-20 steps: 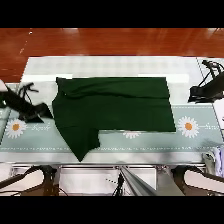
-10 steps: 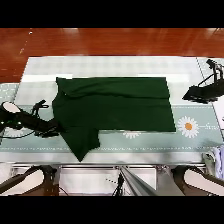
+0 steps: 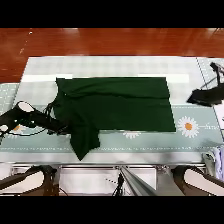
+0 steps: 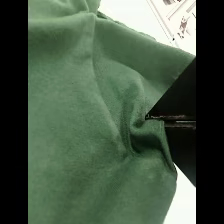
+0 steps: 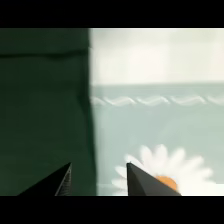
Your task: Fold the shirts.
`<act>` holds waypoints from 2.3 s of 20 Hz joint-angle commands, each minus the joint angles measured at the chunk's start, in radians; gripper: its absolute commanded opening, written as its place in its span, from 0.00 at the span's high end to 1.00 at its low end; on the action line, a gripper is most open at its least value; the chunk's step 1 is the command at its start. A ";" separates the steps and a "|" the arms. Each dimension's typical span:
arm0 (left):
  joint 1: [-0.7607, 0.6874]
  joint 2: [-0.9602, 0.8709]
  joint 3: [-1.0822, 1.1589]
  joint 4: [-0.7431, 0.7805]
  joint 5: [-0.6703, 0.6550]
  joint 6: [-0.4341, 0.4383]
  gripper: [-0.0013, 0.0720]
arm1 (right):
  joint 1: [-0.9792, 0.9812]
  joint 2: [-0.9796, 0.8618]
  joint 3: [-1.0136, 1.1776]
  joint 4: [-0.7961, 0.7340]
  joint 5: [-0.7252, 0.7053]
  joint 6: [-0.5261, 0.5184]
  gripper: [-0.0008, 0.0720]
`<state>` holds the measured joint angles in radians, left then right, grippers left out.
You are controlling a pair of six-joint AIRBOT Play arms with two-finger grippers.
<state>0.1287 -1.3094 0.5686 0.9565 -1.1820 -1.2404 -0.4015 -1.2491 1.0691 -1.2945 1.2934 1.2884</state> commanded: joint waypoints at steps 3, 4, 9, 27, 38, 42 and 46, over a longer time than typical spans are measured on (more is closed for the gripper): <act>-0.009 -0.004 -0.002 0.010 0.025 0.011 0.94 | -0.211 0.056 -0.296 0.145 0.027 -0.041 0.32; -0.009 -0.004 -0.002 0.010 0.021 0.017 0.94 | -0.220 0.055 -0.349 0.169 0.019 -0.054 0.32; -0.009 -0.004 -0.002 0.010 0.011 0.017 0.94 | -0.216 0.055 -0.486 0.277 -0.047 -0.083 0.32; -0.010 0.098 0.565 -0.001 0.058 0.013 0.94 | 0.153 0.137 -0.102 0.428 -0.454 0.014 0.96; -0.008 -0.293 0.861 -0.063 0.060 -0.017 0.94 | 0.336 -0.251 0.141 0.428 -0.877 0.046 0.96; 0.018 -0.420 0.966 -0.065 0.042 -0.058 0.94 | 0.335 -0.311 0.148 0.421 -0.911 0.062 0.96; 0.042 -0.502 0.978 -0.067 -0.002 -0.066 0.94 | 0.336 -0.357 0.148 0.363 -0.843 0.062 0.96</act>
<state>0.1551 -1.7500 1.5227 0.8921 -1.1534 -1.2915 -0.0681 -1.5703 1.2118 -0.8894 0.4217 1.3472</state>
